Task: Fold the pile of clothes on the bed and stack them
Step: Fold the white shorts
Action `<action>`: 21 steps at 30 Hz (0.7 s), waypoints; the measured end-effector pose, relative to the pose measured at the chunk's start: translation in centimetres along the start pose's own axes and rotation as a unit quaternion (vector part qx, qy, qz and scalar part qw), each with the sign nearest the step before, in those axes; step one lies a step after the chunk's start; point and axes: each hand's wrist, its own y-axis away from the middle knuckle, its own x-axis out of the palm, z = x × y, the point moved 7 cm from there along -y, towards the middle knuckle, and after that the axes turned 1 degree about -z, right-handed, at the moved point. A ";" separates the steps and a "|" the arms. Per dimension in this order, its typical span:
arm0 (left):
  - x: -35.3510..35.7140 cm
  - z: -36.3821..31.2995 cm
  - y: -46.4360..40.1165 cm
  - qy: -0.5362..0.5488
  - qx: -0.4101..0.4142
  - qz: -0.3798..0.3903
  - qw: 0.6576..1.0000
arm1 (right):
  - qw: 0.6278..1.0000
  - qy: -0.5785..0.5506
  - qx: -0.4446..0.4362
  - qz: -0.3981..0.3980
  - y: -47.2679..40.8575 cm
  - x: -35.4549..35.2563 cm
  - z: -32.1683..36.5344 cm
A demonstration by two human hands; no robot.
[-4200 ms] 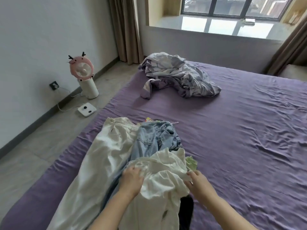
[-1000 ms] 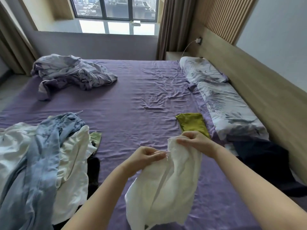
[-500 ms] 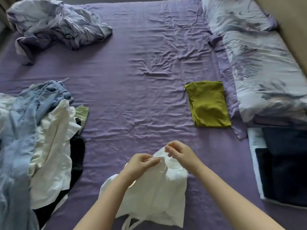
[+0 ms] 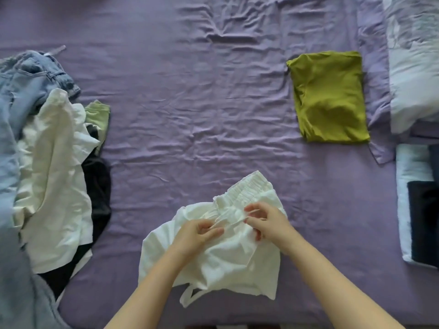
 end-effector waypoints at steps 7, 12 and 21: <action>-2.1 1.3 1.0 0.039 -0.008 -0.045 0.998 | 0.963 0.239 -0.108 0.070 -1.1 -1.5 5.9; -3.4 0.5 0.7 -0.005 0.003 -0.123 0.992 | 0.917 0.317 -0.235 -0.058 -2.9 0.5 9.5; -2.4 0.5 0.4 -0.006 -0.013 -0.120 0.993 | 0.864 0.364 -0.345 -0.053 0.2 4.4 4.3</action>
